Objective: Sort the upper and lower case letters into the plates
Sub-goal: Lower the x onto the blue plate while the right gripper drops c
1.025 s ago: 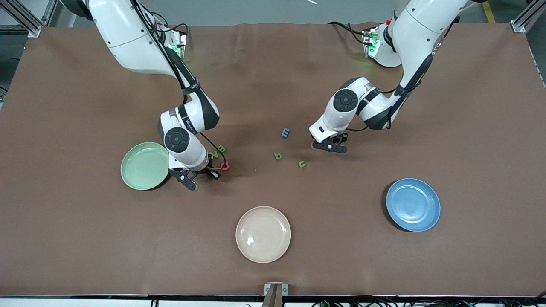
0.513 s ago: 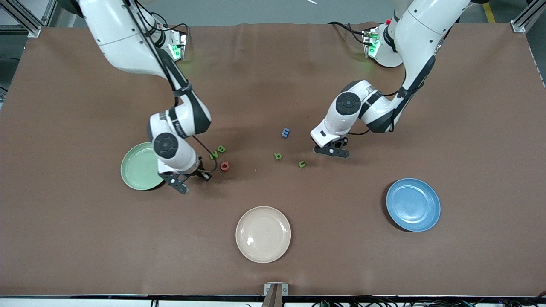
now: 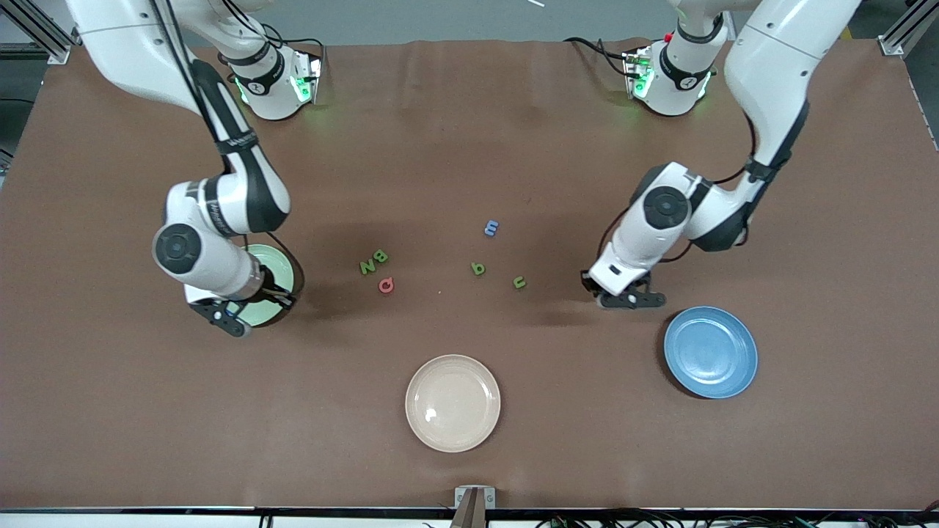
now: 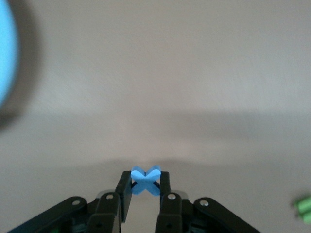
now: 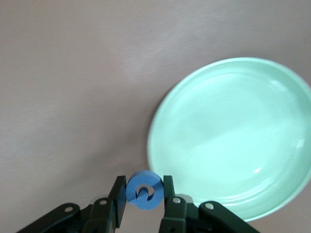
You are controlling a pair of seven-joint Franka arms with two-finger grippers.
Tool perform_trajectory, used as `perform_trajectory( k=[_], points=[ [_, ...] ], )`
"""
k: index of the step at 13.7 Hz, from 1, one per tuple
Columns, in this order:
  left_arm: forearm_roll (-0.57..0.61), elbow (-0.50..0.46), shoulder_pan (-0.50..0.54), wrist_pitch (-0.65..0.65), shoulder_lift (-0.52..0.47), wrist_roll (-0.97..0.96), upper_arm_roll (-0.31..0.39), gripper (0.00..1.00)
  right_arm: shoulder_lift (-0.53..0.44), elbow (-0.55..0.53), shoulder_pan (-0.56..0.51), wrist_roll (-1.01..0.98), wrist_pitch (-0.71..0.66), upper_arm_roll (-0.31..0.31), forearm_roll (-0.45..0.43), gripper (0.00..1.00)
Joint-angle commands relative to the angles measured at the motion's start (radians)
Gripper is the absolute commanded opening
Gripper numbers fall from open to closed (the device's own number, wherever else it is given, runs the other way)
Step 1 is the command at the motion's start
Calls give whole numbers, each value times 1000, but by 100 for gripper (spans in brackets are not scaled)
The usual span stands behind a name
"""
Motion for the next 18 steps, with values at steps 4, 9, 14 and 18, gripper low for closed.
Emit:
perform_trajectory(
  k=[4, 9, 14, 18],
  points=[
    [15, 237, 134, -217, 14, 114, -5, 10, -103, -293, -105, -149, 247, 16, -7, 1],
    [18, 322, 248, -227, 115, 364, -2, 11, -98, -343, -114, -171, 320, 16, -7, 1],
    [21, 345, 260, -222, 172, 371, 10, 100, -83, -356, -125, -173, 345, 16, -7, 1],
    [40, 339, 246, -239, 154, 316, -2, 100, -75, -354, -135, -173, 349, 16, -7, 2]
  ],
)
